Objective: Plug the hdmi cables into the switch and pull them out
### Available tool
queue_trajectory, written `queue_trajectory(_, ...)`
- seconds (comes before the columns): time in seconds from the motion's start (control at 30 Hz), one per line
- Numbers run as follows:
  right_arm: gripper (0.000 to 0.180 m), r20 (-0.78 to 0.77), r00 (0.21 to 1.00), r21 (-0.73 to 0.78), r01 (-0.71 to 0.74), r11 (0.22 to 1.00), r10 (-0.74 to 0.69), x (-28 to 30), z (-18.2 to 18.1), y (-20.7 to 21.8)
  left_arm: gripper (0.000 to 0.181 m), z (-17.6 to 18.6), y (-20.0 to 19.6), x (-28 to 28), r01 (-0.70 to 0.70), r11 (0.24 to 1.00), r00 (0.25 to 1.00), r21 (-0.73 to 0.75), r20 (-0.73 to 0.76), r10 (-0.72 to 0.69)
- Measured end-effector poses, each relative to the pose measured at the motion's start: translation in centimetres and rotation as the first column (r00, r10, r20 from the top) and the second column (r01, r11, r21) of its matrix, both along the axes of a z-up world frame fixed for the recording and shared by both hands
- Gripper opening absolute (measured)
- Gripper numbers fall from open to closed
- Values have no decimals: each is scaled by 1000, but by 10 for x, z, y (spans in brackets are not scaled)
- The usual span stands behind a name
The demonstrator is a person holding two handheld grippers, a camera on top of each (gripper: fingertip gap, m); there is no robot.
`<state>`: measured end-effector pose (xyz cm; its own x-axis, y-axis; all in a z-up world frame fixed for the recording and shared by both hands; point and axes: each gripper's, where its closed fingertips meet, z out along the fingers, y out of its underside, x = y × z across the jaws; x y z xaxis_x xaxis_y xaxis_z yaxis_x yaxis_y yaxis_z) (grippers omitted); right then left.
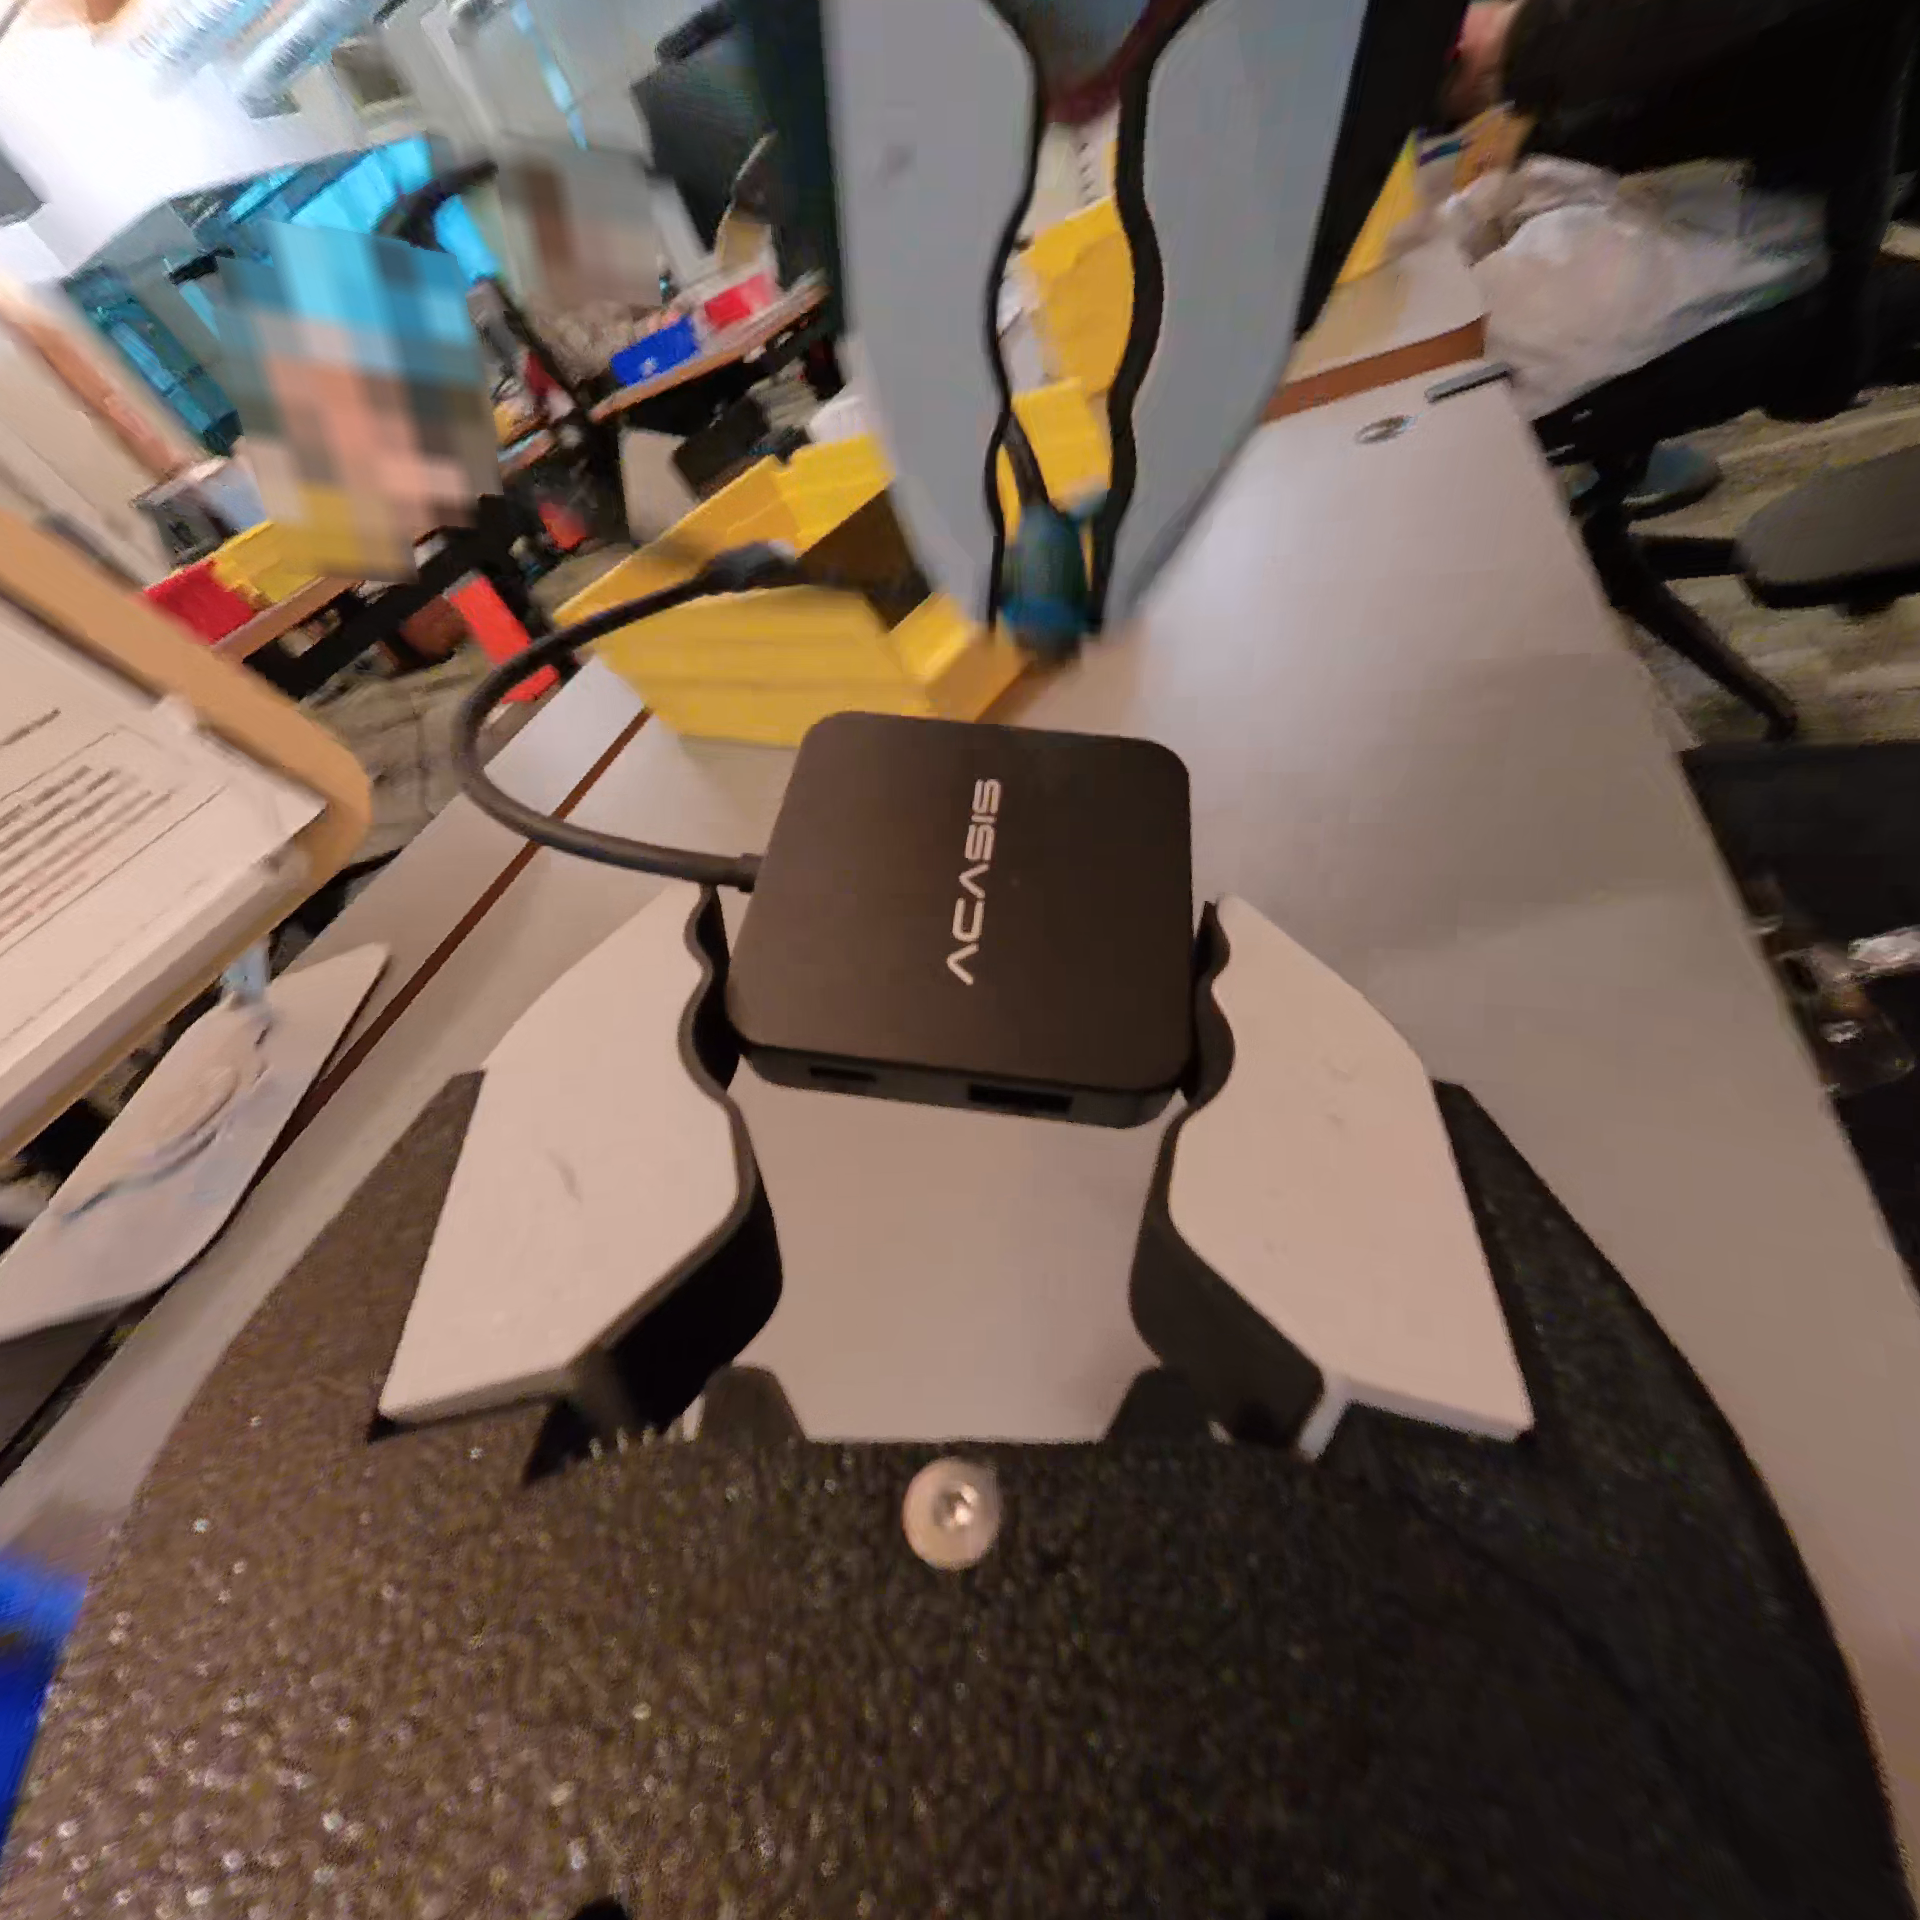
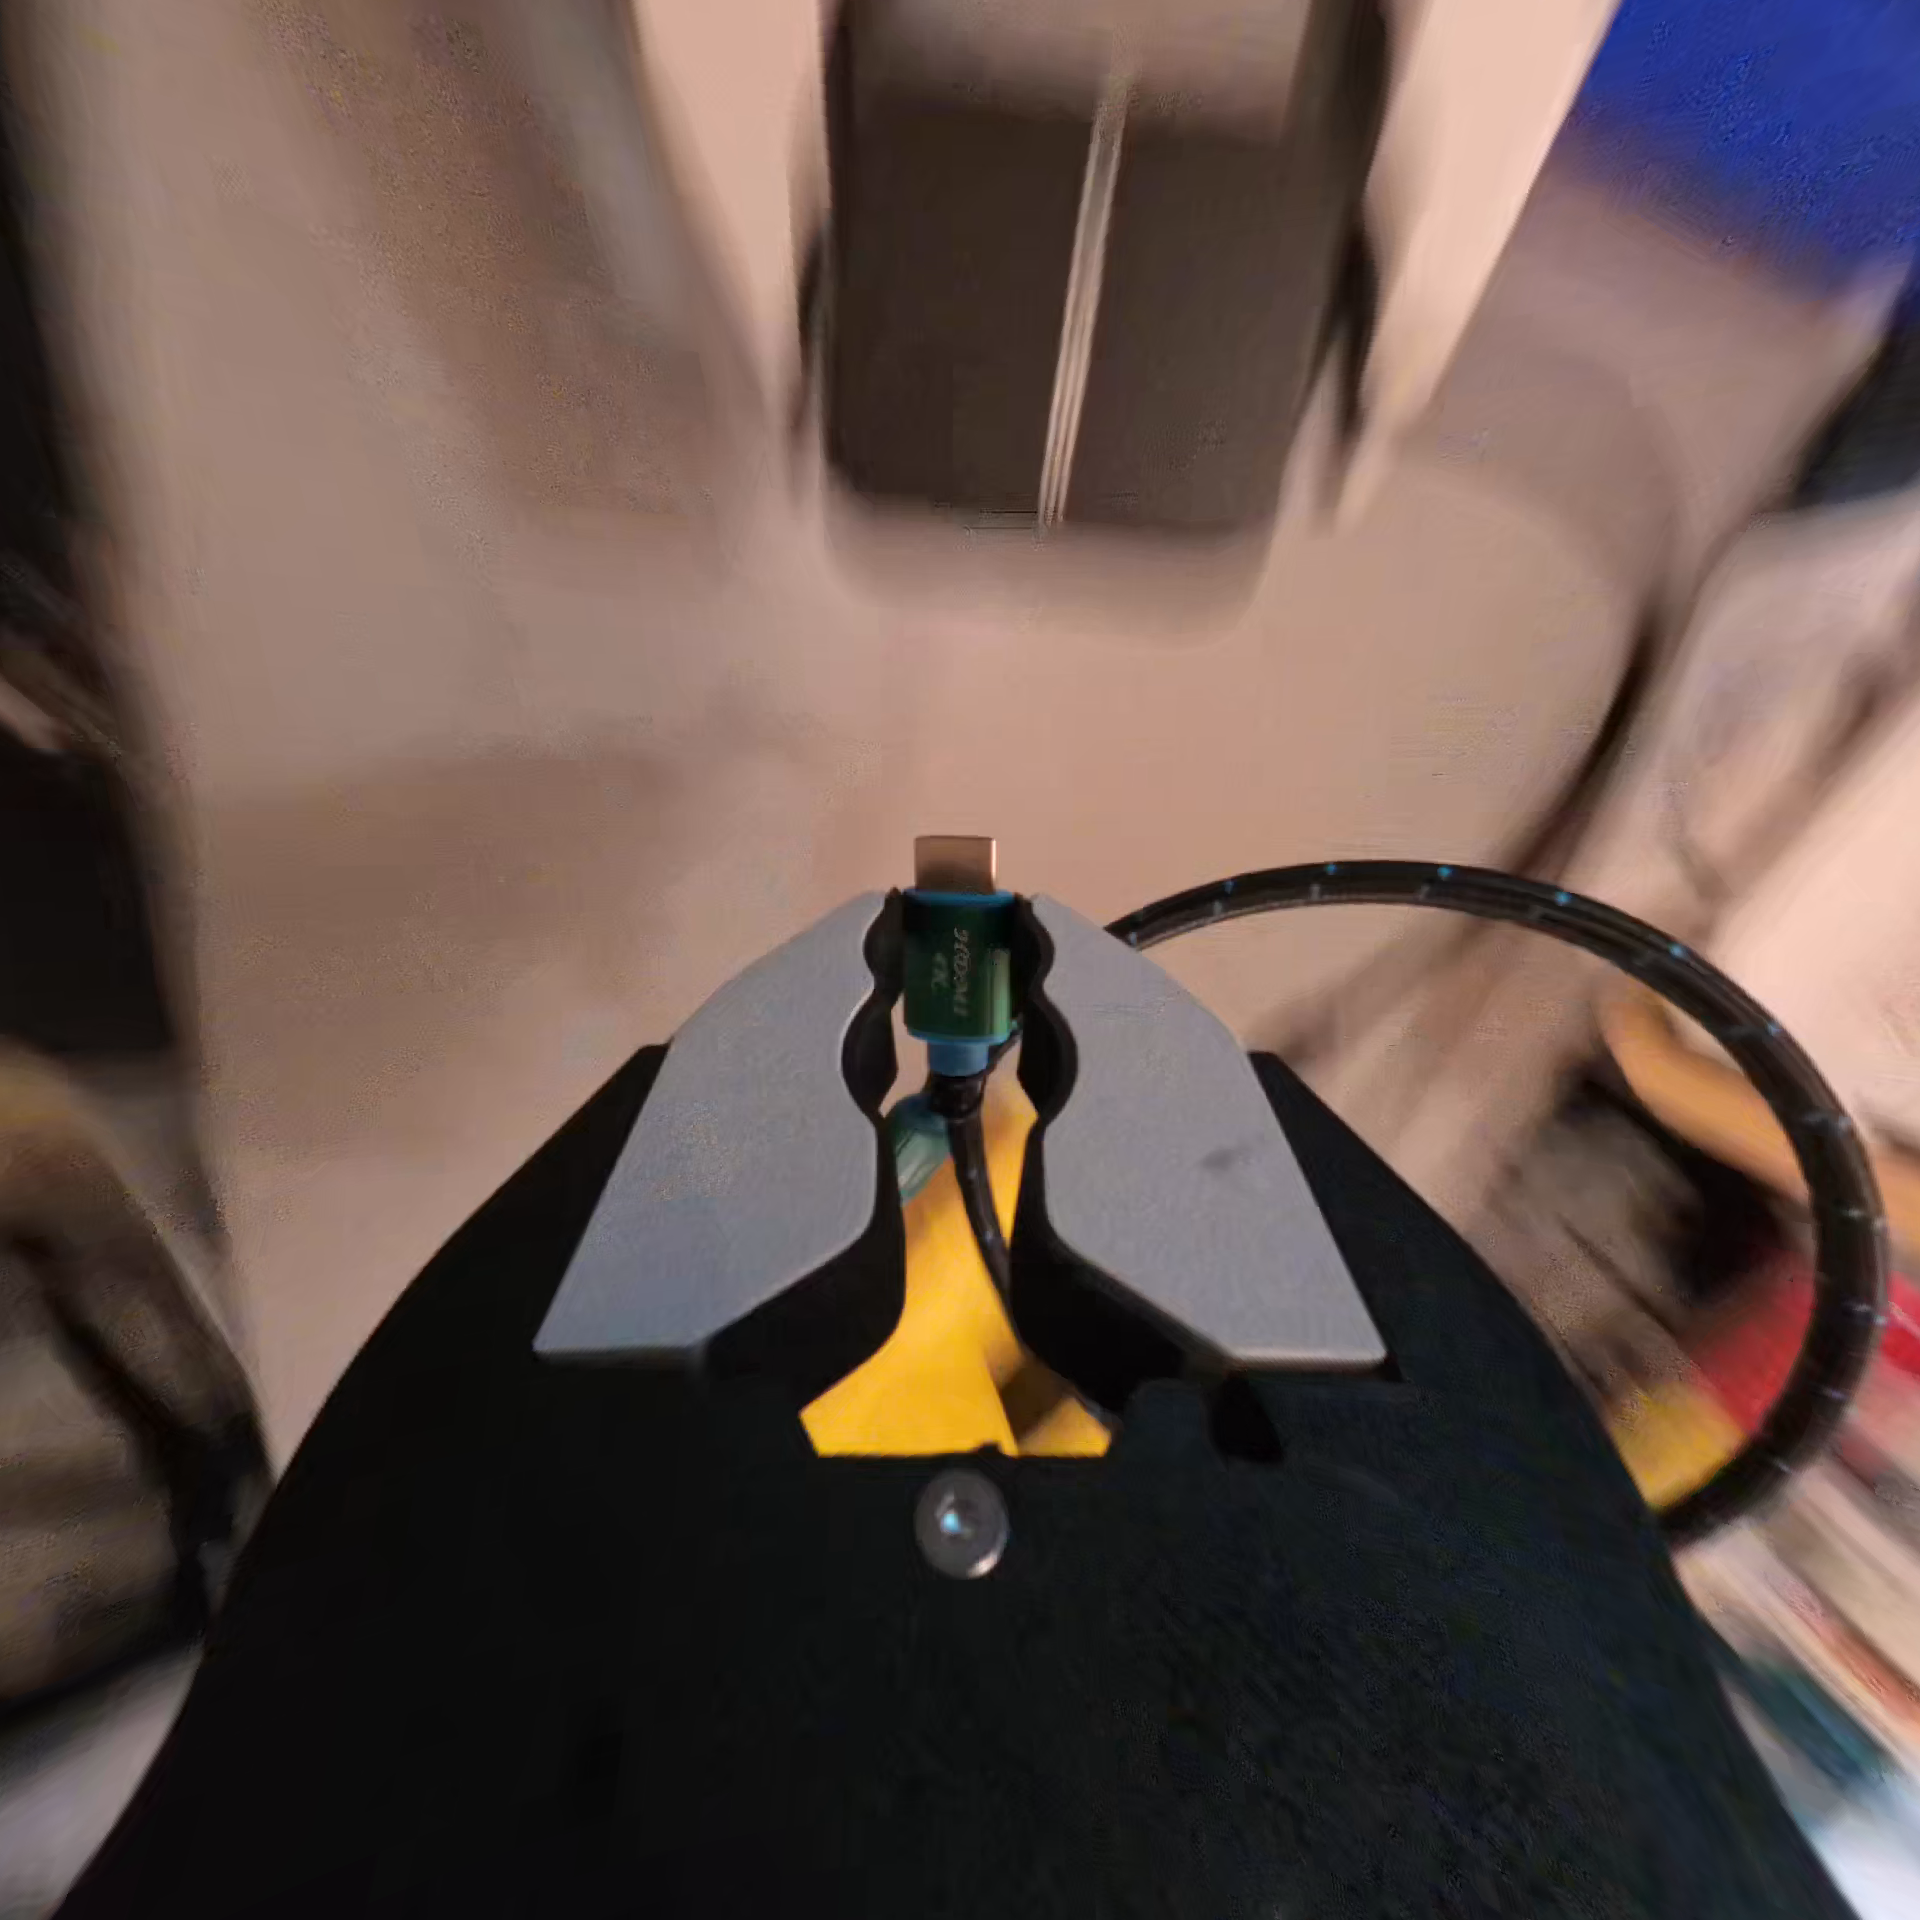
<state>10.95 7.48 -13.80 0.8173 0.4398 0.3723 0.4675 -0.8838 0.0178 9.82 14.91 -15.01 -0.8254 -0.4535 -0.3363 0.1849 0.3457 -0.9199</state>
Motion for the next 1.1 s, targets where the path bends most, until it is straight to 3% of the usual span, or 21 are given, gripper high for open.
queue_trajectory(0.03, 20, 144, 989, -123, 39, 992, -21, 28, 1, -33, 84, 1, 20, 6, -49, 998, 999, -38, -21, 48)
queue_trajectory(0.13, 19, -158, 978, 171, 161, 972, -135, 12, 14, -47, 84, 16, 72, 18, -181, 973, 983, -143, -49, 175)
queue_trajectory(0.23, 18, -85, 951, 381, 306, 873, -297, 57, 58, -71, 84, 32, 81, 15, -185, 961, 983, -207, -35, 181)
queue_trajectory(0.3, 16, -112, 859, 561, 469, 682, -499, 99, 82, -93, 84, 37, 74, 12, -153, 961, 988, -232, -33, 149)
queue_trajectory(0.43, 12, -344, 664, 704, 651, 286, -664, 151, 85, -139, 84, 24, 56, 12, -131, 980, 991, -152, -33, 128)
queue_trajectory(0.53, 12, -409, 576, 729, 673, 127, -708, 172, 68, -166, 85, 16, 47, 13, -115, 986, 993, -117, -49, 110)
queue_trajectory(0.63, 12, -439, 484, 706, 707, 43, -757, 183, 46, -190, 85, 14, 42, 11, -96, 989, 994, -113, -56, 90)
queue_trajectory(0.8, 12, -475, 462, 653, 756, 51, -749, 194, 12, -210, 85, 10, 42, 10, -88, 991, 994, -104, -73, 80)
queue_trajectory(0.93, 12, -477, 459, 673, 739, 25, -749, 207, 11, -226, 85, 9, 44, 10, -88, 991, 993, -103, -84, 79)
queue_trajectory(1.0, 14, -332, 432, 696, 712, 92, -839, 215, 9, -246, 85, 9, 44, 11, -90, 990, 993, -108, -86, 80)
queue_trajectory(1.07, 36, -135, 400, 671, 710, 213, -906, 220, -2, -269, 85, 8, 44, 11, -90, 990, 992, -112, -95, 80)
queue_trajectory(1.1, 38, -58, 365, 639, 728, 247, -929, 220, -7, -281, 85, 7, 45, 11, -90, 990, 992, -110, -97, 79)
